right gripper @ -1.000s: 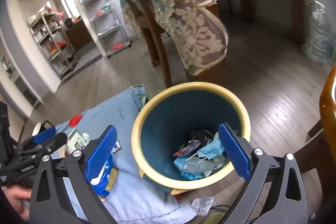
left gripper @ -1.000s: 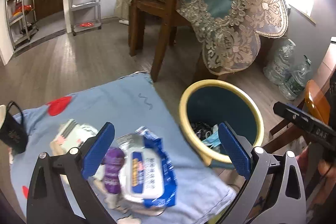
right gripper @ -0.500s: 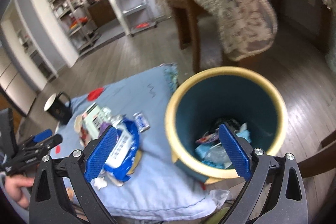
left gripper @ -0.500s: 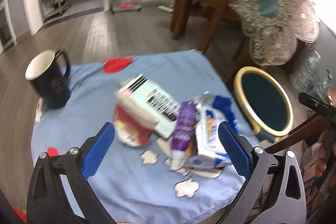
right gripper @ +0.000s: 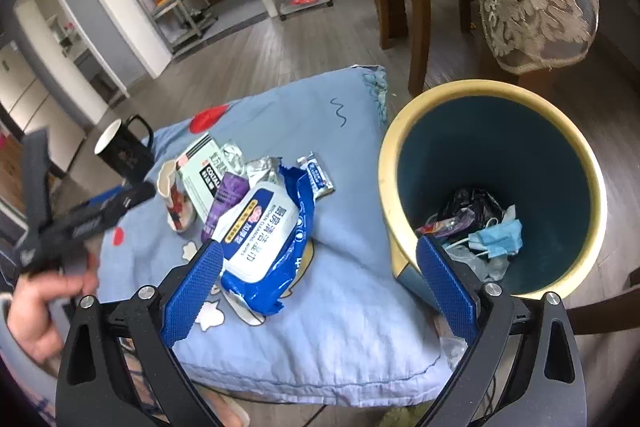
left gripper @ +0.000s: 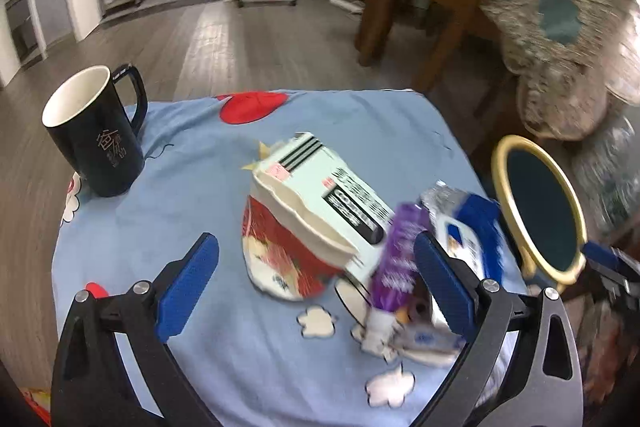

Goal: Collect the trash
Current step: 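Return to the cushion and grasp the white paper cup with the left tool, then grasp the blue wipes pack with the right tool while the left tool holds the cup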

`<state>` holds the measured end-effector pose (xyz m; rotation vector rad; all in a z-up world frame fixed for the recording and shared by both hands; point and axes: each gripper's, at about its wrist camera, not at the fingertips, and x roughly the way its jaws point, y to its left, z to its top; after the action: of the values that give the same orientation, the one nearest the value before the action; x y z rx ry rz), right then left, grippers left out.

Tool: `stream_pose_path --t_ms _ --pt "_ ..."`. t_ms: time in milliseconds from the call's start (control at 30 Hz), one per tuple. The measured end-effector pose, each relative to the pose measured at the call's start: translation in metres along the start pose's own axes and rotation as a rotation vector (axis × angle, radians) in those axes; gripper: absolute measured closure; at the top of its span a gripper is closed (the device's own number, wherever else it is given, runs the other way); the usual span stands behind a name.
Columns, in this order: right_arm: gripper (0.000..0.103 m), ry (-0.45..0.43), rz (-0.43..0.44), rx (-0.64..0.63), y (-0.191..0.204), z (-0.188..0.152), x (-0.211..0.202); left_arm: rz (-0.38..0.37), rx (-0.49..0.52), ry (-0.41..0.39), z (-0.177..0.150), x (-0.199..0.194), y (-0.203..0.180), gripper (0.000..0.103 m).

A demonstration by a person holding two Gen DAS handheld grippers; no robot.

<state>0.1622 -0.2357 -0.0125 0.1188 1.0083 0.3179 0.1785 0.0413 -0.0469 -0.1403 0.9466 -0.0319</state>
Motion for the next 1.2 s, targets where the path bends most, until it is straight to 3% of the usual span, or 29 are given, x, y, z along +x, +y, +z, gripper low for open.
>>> stream_pose_path --t_ms 100,233,333,400,500,567,767,900,1033,1200 --pt "0.006 0.008 -0.006 -0.001 -0.002 -0.001 0.002 0.023 -0.034 0.028 0.007 0.019 -0.001 0.011" --pt "0.006 0.014 -0.009 0.007 -0.005 -0.001 0.004 0.1 0.006 0.092 0.003 0.042 -0.012 0.017" --pt "0.006 0.018 -0.006 0.01 -0.005 -0.001 0.007 0.119 0.012 0.117 -0.004 0.045 -0.011 0.039" --pt "0.006 0.021 0.005 0.018 -0.006 0.0 0.009 0.119 0.006 0.122 -0.007 0.042 -0.007 0.065" --pt "0.006 0.025 0.017 0.024 -0.006 0.0 0.011 0.128 -0.008 0.107 -0.011 0.031 0.003 0.086" --pt "0.006 0.032 0.019 0.023 -0.006 -0.001 0.013 0.135 -0.022 0.102 -0.013 0.022 0.012 0.094" --pt "0.009 0.057 0.059 0.037 -0.008 -0.003 0.021 0.15 -0.066 0.048 -0.01 -0.011 0.033 0.095" --pt "0.017 0.079 0.092 0.043 -0.008 -0.003 0.03 0.113 -0.098 0.003 0.002 -0.041 0.043 0.095" --pt "0.03 0.092 0.101 0.039 -0.006 -0.001 0.038 0.058 -0.051 -0.044 0.019 -0.074 0.037 0.095" --pt "0.039 0.109 0.118 0.069 -0.009 0.002 0.054 0.007 0.002 -0.077 0.03 -0.09 0.027 0.095"
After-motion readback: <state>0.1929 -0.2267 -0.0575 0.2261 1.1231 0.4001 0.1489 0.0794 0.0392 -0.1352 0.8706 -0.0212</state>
